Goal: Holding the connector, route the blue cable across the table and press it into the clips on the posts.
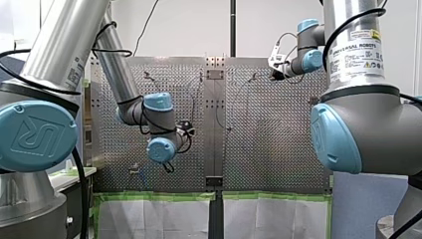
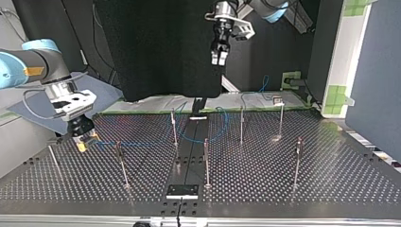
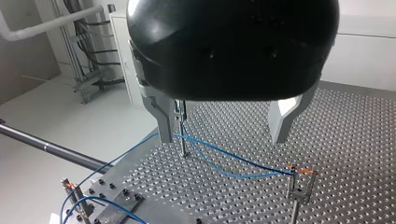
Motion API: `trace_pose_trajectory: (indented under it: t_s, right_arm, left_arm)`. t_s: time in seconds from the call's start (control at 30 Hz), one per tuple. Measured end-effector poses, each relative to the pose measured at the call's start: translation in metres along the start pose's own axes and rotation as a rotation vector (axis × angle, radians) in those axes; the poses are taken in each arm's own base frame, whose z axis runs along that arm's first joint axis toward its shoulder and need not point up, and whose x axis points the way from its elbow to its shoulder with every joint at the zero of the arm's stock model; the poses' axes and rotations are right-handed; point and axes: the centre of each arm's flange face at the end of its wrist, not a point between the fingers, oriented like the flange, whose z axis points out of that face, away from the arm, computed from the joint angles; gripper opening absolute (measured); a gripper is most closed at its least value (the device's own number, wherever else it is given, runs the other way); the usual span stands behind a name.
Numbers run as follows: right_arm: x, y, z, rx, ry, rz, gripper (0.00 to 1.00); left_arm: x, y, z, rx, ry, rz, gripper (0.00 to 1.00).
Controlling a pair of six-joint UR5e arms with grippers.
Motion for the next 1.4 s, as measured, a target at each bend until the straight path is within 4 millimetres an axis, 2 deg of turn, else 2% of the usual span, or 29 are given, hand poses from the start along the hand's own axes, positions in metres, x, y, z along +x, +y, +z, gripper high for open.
trace_pose_trajectory:
  t_s: [0.27,0.4,1.4]
  right_arm:
    - [0.0,-0.002,0.0,0.001,-0.001,0.0,0.0]
    - [0.0,-0.002,0.0,0.001,-0.001,0.0,0.0]
    - [0.0,-0.002,0.0,0.001,-0.001,0.0,0.0]
  left_arm:
    - [0.002,0.017,-0.031,-0.013,0.034,0.018,1.0]
    - [0.003,0.022,-0.039,-0.018,0.049,0.026,1.0]
    - [0.003,0.023,-0.041,-0.019,0.052,0.028,1.0]
